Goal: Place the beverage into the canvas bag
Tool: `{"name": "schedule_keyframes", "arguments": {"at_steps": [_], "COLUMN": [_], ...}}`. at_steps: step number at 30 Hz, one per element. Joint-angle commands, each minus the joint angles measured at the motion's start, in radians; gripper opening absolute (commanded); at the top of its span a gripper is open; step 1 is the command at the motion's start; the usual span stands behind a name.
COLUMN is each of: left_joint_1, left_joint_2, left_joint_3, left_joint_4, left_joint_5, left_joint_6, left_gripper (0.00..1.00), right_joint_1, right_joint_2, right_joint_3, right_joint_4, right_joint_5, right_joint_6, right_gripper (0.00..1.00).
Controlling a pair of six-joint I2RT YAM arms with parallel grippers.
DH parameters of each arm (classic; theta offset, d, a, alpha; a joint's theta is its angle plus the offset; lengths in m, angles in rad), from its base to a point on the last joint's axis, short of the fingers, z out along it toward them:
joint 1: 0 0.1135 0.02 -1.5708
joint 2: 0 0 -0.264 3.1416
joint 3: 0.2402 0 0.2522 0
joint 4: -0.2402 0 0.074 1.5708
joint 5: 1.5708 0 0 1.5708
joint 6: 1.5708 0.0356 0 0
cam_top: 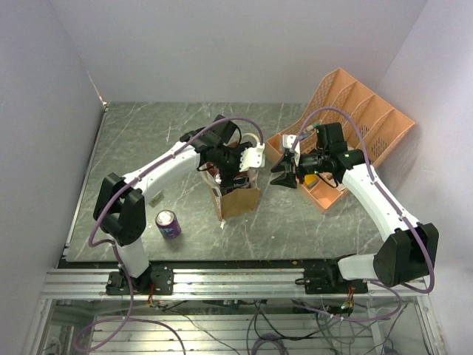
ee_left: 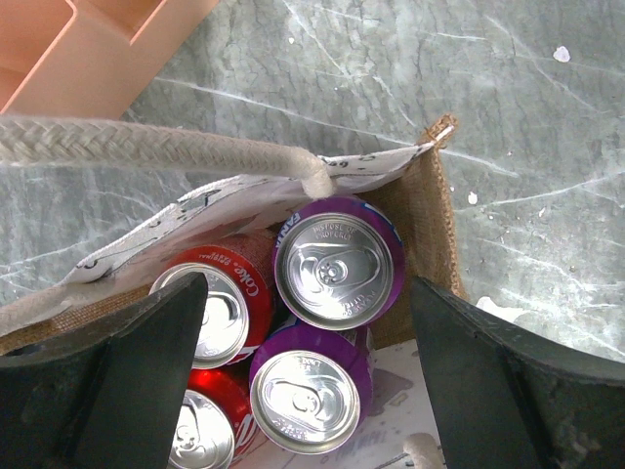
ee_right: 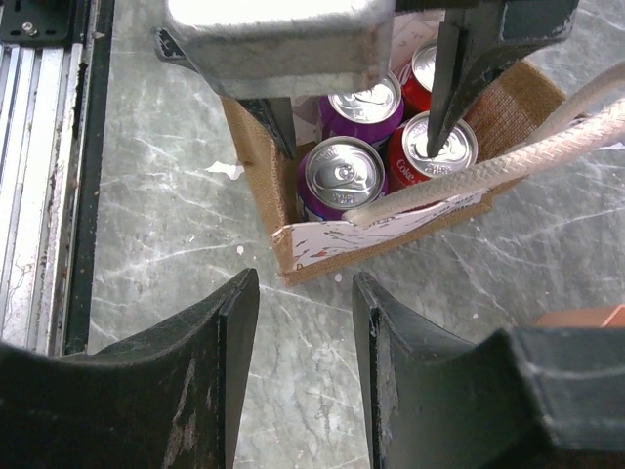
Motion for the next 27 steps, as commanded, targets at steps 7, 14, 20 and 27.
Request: {"name": "schedule_keyframes", "arguments": {"at_steps": [7, 14, 20, 27], "left_joint_1": [-0.003, 0.000, 0.012, 0.105], "left_joint_2": [-0.169, -0.313, -0.442, -0.581], "left_joint_3": [0.025, 0.020, -0.025, -0.089], "left_joint_4": [0.016, 0.068, 0.098, 0.083], "left_joint_5": [-0.016, -0.138, -0.305, -0.458], "left_joint_6": [-0.069, -0.209, -0.287, -0.383], "left_gripper": [0.95, 1.00, 0.99, 0.96], "right_joint_1": [-0.026, -0.077, -0.138, -0.171], "right_joint_2": [-0.028, -0.031, -0.023, -0.019], "right_joint_3": [-0.034, -0.043, -0.041, -0.049], "right_joint_4": [0.126, 0.195, 0.246, 0.281], "right_joint_5": [0.032, 0.077, 0.153, 0.156], "right_joint_6": [0.142, 0.238, 0.314, 0.363], "right_gripper": [0.48, 0.63, 0.90, 1.00]}}
